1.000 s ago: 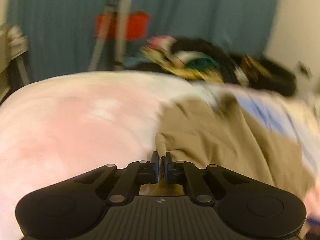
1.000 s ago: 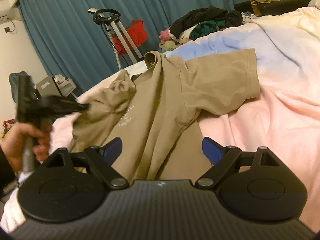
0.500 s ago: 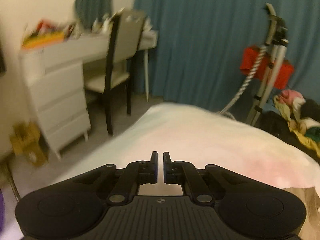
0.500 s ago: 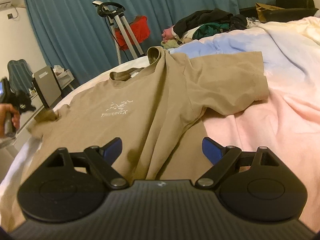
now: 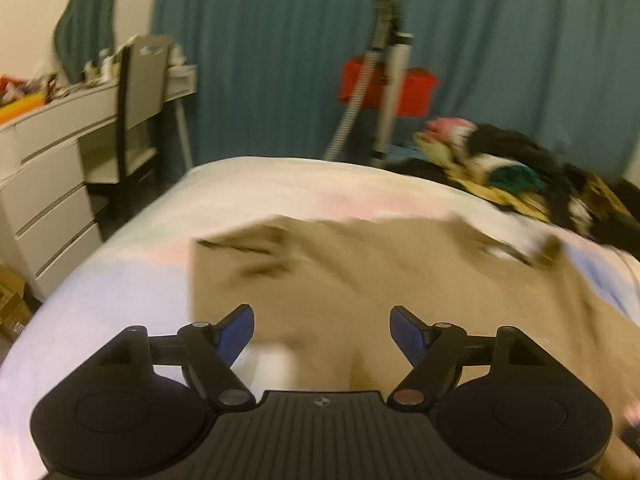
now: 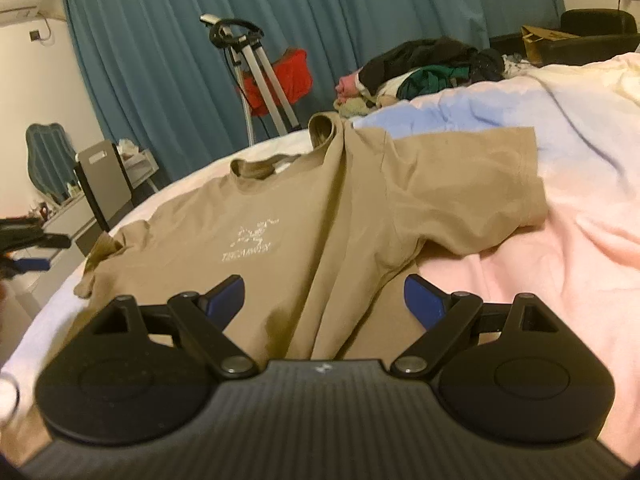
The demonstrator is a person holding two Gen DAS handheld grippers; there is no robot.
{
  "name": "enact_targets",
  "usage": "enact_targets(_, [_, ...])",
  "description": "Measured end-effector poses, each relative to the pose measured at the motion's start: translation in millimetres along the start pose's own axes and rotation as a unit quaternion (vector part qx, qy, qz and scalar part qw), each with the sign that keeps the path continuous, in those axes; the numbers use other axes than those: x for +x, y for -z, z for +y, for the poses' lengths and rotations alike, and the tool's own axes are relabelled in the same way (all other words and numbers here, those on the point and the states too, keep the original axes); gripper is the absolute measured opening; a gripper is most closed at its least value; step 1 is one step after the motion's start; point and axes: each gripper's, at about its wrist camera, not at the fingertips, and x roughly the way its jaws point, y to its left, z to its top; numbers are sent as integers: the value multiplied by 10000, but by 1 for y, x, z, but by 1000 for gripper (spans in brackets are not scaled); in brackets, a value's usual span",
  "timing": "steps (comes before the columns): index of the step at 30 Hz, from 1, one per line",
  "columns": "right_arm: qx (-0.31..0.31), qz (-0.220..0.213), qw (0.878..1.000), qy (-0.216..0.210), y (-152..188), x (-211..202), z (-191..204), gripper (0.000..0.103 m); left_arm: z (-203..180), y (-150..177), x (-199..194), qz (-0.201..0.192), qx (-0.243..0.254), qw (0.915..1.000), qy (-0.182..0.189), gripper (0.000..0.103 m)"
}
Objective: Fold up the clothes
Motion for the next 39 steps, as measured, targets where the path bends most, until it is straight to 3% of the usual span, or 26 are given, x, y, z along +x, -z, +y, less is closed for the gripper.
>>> enact_targets(5, [718, -85, 9973, -86, -6, -15, -22, 88, -68, 53, -70, 11, -431, 9964, 727, 88])
enact_targets(8, [1369, -80, 9905, -96, -6, -17, -45, 88, -91, 80, -89, 296, -355, 9920, 1176, 88])
enact_targets(12, [2077, -109, 9781, -109, -5, 0, -72, 88, -103, 101, -96, 104, 194, 9940, 1070, 88])
enact_targets(16, [2707, -401, 9618, 86, -8, 39, -98, 84, -98, 106, -80, 39, 252, 9935, 1105, 88])
enact_targets(19, [2378, -663, 9686, 281, -26, 70, -96, 82, -90, 105, -63, 42, 206, 9931, 1155, 88])
enact_targets(21, [2027, -762, 9749, 519, -40, 87, -94, 69, -85, 104, -52, 44, 174, 9928, 1188, 88])
enact_targets(23, [1886, -809, 9764, 678, -54, 99, -96, 34, -80, 104, -40, 46, 143, 9924, 1221, 88])
enact_targets(24, [1802, -845, 9769, 780, -62, 100, -98, 5, -77, 103, -35, 47, 128, 9922, 1238, 88])
enact_targets(27, [1557, -921, 9778, 1060, -86, 103, -105, 6, -69, 102, -18, 50, 81, 9916, 1287, 88])
enact_targets(35, [1094, -540, 9834, 1341, -106, 107, -128, 7, -64, 106, 24, 297, 14, 9894, 1425, 88])
enact_targets(38, [919, -397, 9844, 1445, -114, 108, -136, 11, -66, 108, 30, 371, 14, 9891, 1427, 88])
enact_targets(39, [861, -349, 9846, 1480, -117, 109, -139, 21, -67, 108, 30, 361, 25, 9890, 1436, 88])
